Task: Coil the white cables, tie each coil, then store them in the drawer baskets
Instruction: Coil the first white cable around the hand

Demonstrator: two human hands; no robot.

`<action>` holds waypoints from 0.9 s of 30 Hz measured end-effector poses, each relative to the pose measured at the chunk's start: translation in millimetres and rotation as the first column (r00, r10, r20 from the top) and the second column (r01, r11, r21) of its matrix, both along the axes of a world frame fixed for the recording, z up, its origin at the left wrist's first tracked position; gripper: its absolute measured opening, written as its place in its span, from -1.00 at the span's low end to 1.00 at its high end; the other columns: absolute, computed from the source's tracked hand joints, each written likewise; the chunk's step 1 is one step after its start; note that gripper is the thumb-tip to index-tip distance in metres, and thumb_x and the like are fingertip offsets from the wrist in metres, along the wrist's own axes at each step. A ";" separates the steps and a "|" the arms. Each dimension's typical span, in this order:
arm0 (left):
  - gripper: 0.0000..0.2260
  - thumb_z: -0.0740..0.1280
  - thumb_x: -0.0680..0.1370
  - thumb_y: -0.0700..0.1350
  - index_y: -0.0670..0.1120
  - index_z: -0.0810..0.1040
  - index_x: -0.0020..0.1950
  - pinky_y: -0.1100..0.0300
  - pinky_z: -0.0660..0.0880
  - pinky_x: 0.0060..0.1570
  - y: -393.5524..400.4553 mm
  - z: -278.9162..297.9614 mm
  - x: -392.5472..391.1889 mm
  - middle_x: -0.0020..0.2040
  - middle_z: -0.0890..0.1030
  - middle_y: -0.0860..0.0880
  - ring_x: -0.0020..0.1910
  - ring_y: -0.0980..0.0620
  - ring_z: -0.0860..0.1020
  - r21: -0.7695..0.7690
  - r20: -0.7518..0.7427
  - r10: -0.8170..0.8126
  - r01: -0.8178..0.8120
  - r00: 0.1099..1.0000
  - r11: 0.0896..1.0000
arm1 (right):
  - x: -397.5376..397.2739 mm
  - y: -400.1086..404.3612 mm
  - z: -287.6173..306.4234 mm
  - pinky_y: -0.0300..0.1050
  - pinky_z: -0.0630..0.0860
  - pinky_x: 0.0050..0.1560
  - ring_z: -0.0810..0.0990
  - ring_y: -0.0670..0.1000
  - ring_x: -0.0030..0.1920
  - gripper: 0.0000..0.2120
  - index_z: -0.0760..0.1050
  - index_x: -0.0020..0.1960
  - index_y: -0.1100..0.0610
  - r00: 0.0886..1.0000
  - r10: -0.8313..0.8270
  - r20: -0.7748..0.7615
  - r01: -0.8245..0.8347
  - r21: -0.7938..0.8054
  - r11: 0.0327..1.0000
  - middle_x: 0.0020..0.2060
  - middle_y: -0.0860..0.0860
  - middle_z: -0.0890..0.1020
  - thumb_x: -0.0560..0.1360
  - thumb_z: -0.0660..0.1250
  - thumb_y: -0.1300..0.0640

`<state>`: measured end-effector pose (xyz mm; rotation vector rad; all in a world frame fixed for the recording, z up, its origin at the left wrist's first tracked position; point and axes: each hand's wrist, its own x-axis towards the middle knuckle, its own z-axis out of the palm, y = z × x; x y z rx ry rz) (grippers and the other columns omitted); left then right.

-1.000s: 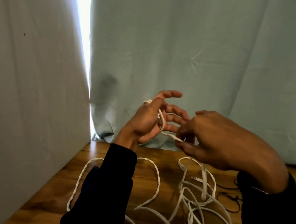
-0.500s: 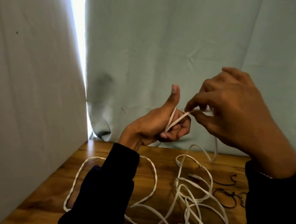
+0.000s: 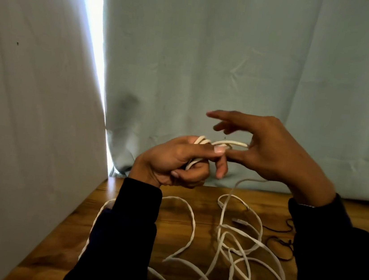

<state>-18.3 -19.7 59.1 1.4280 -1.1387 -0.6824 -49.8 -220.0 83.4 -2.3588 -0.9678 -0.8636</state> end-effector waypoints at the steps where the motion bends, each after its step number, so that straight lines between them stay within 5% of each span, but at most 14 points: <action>1: -0.67 0.11 0.67 -0.07 -0.28 0.51 -0.08 0.31 0.16 -0.61 2.2 0.0 0.9 -0.64 0.25 -0.03 -0.69 0.12 0.14 -0.023 -0.010 0.044 -0.044 0.999 0.999 | -1.2 -4.1 1.5 -0.21 0.59 0.05 0.63 -0.14 0.11 -0.46 0.46 0.42 -0.13 0.998 -0.003 -0.068 0.003 0.004 1.000 0.14 -0.12 0.66 0.46 0.48 -0.02; 4: -0.70 0.09 0.68 -0.10 -0.22 0.46 -0.15 0.35 0.17 -0.63 9.5 -0.1 3.0 -0.63 0.29 0.02 -0.69 0.18 0.17 -0.089 -0.040 0.141 -0.145 0.989 0.986 | 1.2 -16.5 2.9 -0.15 0.64 0.07 0.69 -0.14 -0.01 -0.68 0.62 0.24 -0.05 0.983 0.062 -0.172 -0.042 0.115 0.993 -0.02 -0.13 0.72 0.49 0.42 -0.02; 8: -0.74 0.14 0.66 -0.14 -0.19 0.49 -0.16 0.29 0.05 -0.63 18.8 1.3 3.7 -0.62 0.30 0.03 -0.69 0.18 0.17 -0.118 -0.032 0.198 -0.201 0.980 0.972 | 9.1 -20.0 1.3 -0.13 0.68 -0.12 0.72 -0.04 -0.10 -0.83 0.68 0.09 0.05 0.956 0.162 -0.244 -0.025 0.484 0.875 -0.14 -0.05 0.74 0.57 0.36 0.06; 12: -0.77 0.17 0.64 -0.17 -0.28 0.55 -0.04 0.32 0.11 -0.62 22.8 0.2 2.2 -0.62 0.27 -0.01 -0.69 0.17 0.15 -0.146 -0.021 0.178 -0.179 0.984 0.973 | 25.9 -18.3 -6.9 -0.28 0.58 -0.31 0.68 -0.02 -0.23 -0.88 0.67 0.03 -0.02 0.970 0.020 -0.242 0.149 0.658 0.738 -0.22 -0.09 0.71 0.54 0.42 -0.01; 17: -0.77 0.27 0.65 -0.11 -0.29 0.57 0.02 0.41 0.27 -0.58 21.8 -0.9 3.9 -0.58 0.39 0.04 -0.66 0.24 0.28 -0.195 -0.022 0.081 -0.084 0.996 0.977 | 45.1 -20.9 -16.9 -0.33 0.46 -0.24 0.62 -0.14 -0.18 -0.81 0.68 -0.03 -0.02 0.976 -0.215 -0.031 0.196 0.554 0.809 -0.18 -0.13 0.69 0.45 0.49 -0.11; 21: -0.75 0.27 0.64 -0.09 -0.28 0.58 0.04 0.42 0.26 -0.58 15.9 0.1 4.0 -0.58 0.39 0.07 -0.66 0.23 0.26 -0.248 -0.034 0.061 -0.067 0.998 0.966 | 57.0 -23.9 -23.8 0.01 0.52 0.03 0.58 0.01 0.03 -0.65 0.71 0.01 -0.06 0.921 -0.284 0.267 0.282 0.047 0.958 -0.02 -0.05 0.69 0.48 0.29 -0.24; 24: -0.74 0.18 0.67 -0.13 -0.28 0.56 0.05 0.39 0.21 -0.62 10.4 1.3 5.1 -0.60 0.38 0.06 -0.68 0.22 0.24 -0.324 -0.106 0.114 -0.143 0.988 0.935 | 58.7 -10.9 -31.4 0.38 0.31 0.36 0.49 0.20 0.29 -0.74 0.69 0.09 -0.10 0.907 -0.183 0.379 0.269 -0.187 0.945 0.21 0.03 0.63 0.50 0.34 -0.16; 27: -0.74 0.14 0.66 -0.12 -0.26 0.55 0.04 0.37 0.14 -0.63 9.1 3.2 8.6 -0.62 0.32 0.06 -0.68 0.22 0.24 -0.393 -0.175 0.221 -0.274 0.959 0.878 | 54.6 2.4 -37.1 0.48 0.03 0.47 0.33 0.20 0.47 -0.70 0.66 0.14 -0.15 0.951 -0.021 0.308 0.104 -0.258 0.961 0.38 0.07 0.51 0.49 0.34 -0.20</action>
